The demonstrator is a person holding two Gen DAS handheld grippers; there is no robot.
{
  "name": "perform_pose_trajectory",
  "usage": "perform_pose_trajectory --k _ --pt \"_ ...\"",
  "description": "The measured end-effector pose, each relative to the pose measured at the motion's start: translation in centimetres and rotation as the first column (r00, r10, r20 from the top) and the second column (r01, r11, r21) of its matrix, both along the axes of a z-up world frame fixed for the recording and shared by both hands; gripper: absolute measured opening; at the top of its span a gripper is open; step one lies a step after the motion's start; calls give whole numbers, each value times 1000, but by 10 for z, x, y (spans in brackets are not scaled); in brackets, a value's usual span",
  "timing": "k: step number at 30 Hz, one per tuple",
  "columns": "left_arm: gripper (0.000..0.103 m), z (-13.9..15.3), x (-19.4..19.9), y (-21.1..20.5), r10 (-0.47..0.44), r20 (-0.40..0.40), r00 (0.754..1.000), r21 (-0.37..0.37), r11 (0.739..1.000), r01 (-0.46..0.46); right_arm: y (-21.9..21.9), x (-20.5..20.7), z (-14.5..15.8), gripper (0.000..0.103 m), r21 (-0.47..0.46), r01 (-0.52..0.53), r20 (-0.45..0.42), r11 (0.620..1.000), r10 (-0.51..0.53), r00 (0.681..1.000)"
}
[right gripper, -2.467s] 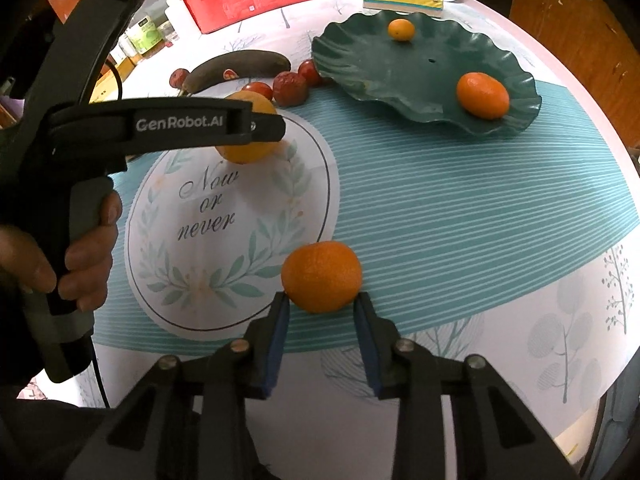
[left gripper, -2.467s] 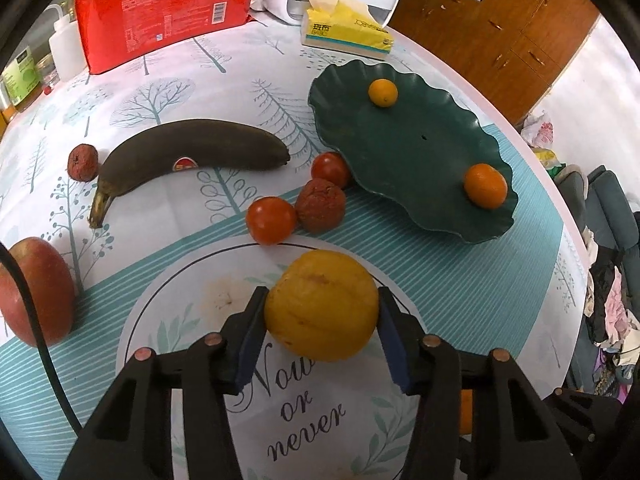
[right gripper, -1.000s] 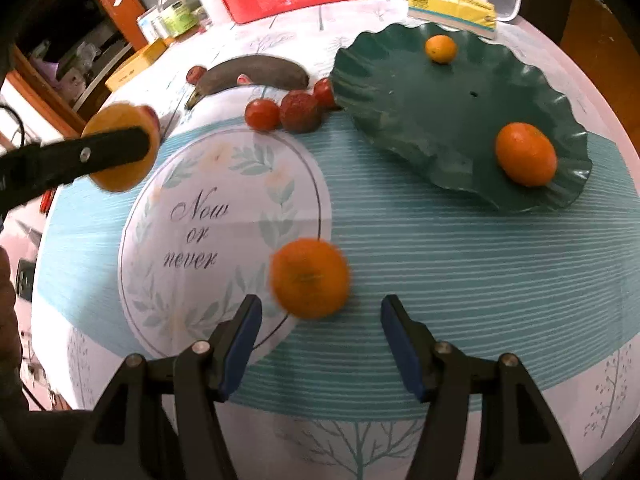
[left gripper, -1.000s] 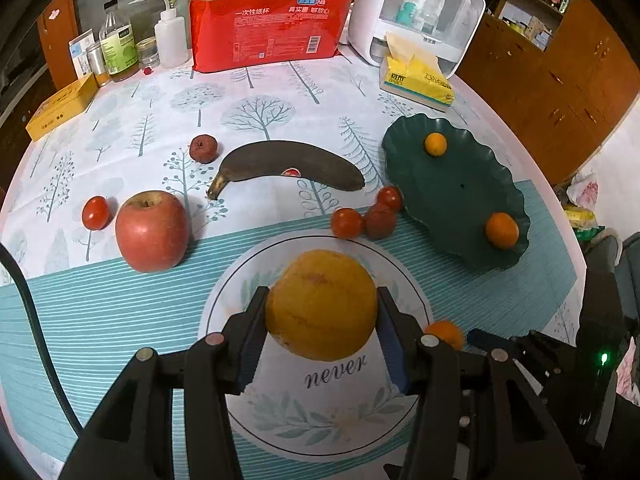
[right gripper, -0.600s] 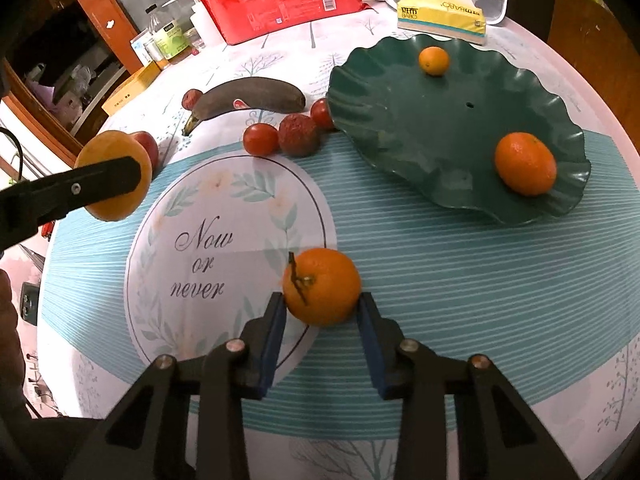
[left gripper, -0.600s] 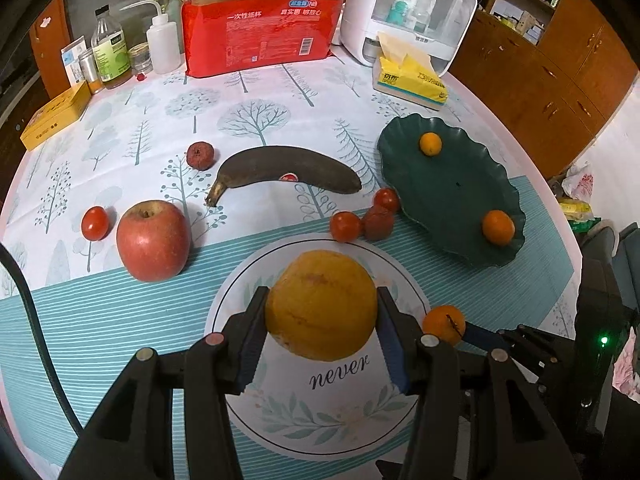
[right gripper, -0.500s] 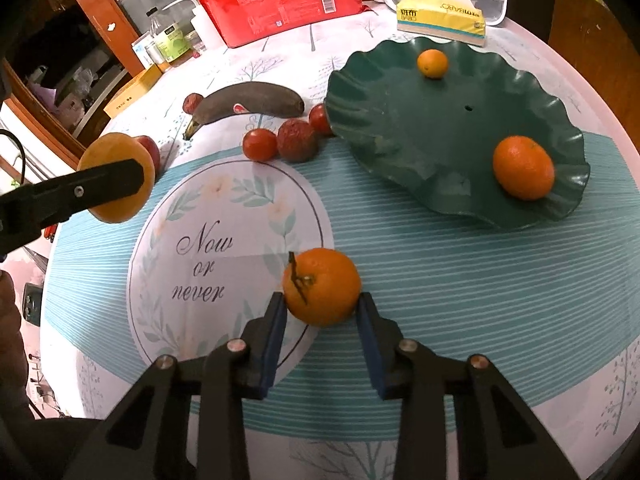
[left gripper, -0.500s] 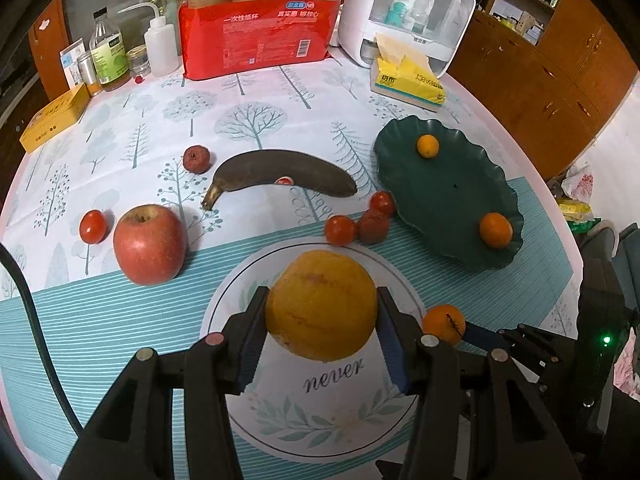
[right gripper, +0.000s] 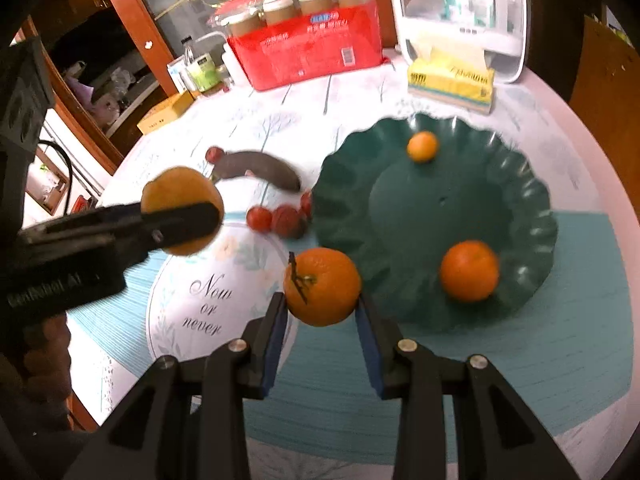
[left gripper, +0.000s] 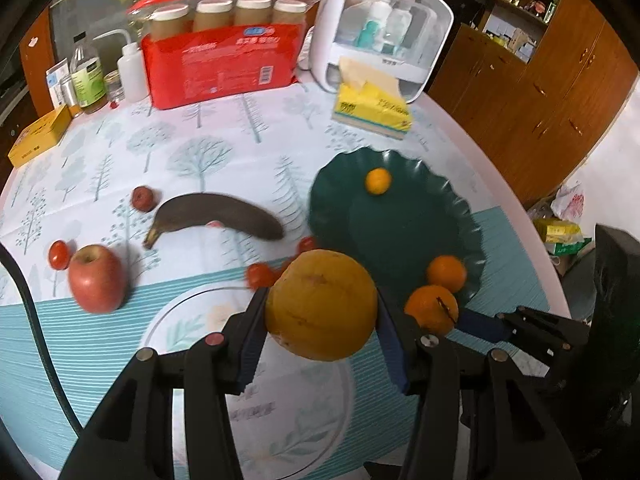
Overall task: Organize fruits
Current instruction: 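Carry the yellow citrus and orange onto the green plate and release both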
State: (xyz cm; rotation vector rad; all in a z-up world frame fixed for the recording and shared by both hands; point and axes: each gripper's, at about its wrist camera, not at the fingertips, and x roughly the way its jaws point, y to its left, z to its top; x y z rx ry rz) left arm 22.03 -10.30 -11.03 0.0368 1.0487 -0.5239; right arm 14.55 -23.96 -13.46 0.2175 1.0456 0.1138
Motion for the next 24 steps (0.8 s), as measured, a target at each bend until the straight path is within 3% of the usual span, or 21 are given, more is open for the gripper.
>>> perform_pose_trajectory --k 10,24 --pt "50 -2 0 -59 32 -9 999 -25 999 -32 -71 18 21 35 -20 -9 55 1000 10 998" --pt "50 -34 11 -113 90 -99 991 11 996 -89 -145 34 -22 36 21 15 -56 1000 -14 998"
